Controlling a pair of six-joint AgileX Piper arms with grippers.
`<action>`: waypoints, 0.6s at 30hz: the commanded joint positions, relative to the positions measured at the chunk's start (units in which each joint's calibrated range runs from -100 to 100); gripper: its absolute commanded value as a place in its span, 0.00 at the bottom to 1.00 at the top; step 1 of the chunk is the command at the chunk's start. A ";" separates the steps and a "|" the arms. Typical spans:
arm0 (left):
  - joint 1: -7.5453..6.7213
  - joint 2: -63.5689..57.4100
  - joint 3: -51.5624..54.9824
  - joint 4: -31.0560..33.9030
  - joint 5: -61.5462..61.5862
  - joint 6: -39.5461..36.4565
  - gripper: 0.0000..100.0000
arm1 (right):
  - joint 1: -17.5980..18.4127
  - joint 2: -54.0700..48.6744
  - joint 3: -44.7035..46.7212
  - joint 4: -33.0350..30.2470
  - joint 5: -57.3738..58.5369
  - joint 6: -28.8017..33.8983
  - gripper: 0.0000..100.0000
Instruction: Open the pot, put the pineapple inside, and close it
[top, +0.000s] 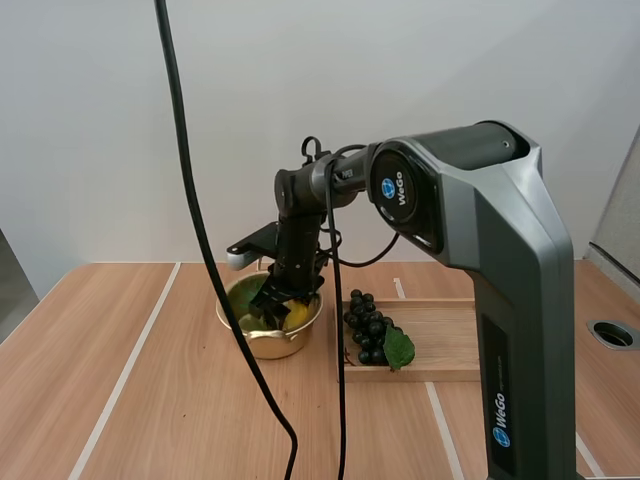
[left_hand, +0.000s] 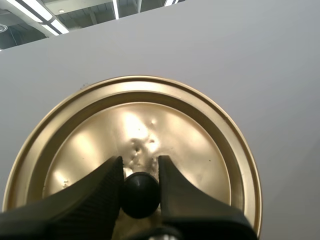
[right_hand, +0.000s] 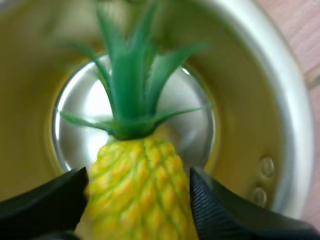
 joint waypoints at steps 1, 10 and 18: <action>0.01 0.06 -0.46 0.12 -1.41 -0.27 0.00 | -0.10 -0.45 0.06 -1.73 1.52 -0.91 1.00; 0.01 0.33 -0.46 0.22 -1.41 -0.27 0.00 | -0.10 -0.45 0.06 -1.84 0.53 -0.91 1.00; 0.01 0.33 -0.46 0.22 -1.41 -0.27 0.00 | 0.08 -2.05 -4.56 -3.33 3.03 -1.02 1.00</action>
